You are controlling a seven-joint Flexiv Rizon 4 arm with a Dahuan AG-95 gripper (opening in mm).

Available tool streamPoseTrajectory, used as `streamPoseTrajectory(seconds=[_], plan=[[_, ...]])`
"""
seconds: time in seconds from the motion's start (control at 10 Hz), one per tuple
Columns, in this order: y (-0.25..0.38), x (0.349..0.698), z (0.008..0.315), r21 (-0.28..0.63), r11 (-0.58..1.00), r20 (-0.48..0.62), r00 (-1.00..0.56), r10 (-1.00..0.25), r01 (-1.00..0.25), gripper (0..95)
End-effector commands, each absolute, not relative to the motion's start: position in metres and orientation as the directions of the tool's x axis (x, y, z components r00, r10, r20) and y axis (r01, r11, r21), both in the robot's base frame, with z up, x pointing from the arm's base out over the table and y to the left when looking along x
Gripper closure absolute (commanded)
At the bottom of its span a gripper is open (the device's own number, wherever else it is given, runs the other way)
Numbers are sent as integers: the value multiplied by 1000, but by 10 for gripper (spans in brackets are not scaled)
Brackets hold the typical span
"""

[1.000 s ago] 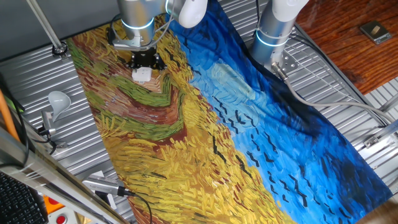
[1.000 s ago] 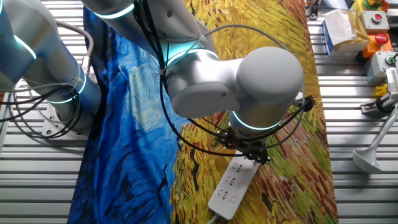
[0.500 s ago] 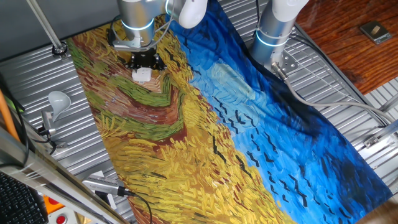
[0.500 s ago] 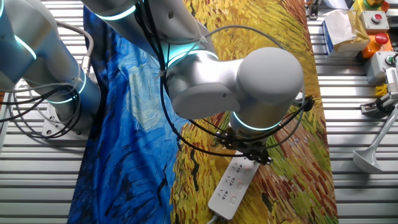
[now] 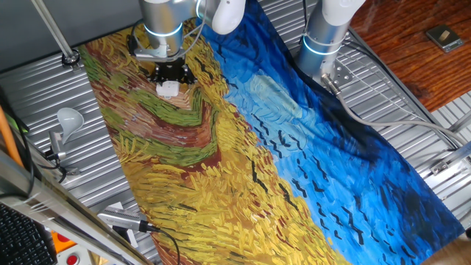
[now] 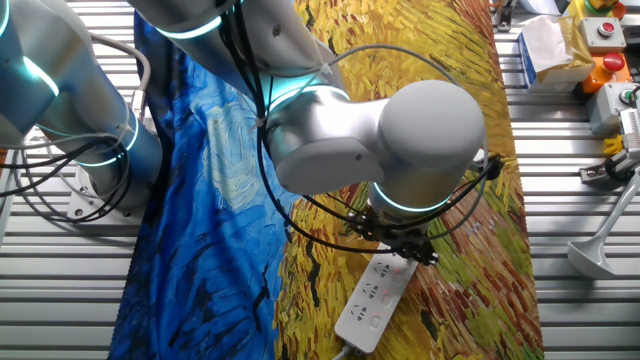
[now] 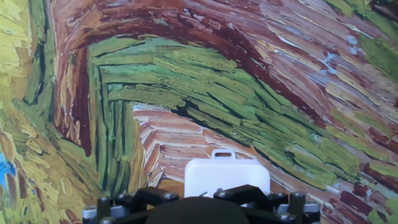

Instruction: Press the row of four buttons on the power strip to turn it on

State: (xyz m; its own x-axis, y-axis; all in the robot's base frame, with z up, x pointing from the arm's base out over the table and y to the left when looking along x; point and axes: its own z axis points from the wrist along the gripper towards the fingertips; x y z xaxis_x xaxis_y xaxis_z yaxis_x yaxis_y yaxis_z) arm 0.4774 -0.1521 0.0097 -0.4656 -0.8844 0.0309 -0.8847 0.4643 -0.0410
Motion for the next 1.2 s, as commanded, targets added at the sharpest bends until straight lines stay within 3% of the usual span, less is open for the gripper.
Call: streamPoseTrajectory(seconds=[0.1, 0.7, 1.2], plan=[[-153, 478, 0, -47, 461, 34, -463, -886, -886, 0], [-153, 478, -2, -51, 460, 33, -462, -886, -887, 0], [-155, 470, 29, -41, 470, 43, -471, -881, -882, 0]])
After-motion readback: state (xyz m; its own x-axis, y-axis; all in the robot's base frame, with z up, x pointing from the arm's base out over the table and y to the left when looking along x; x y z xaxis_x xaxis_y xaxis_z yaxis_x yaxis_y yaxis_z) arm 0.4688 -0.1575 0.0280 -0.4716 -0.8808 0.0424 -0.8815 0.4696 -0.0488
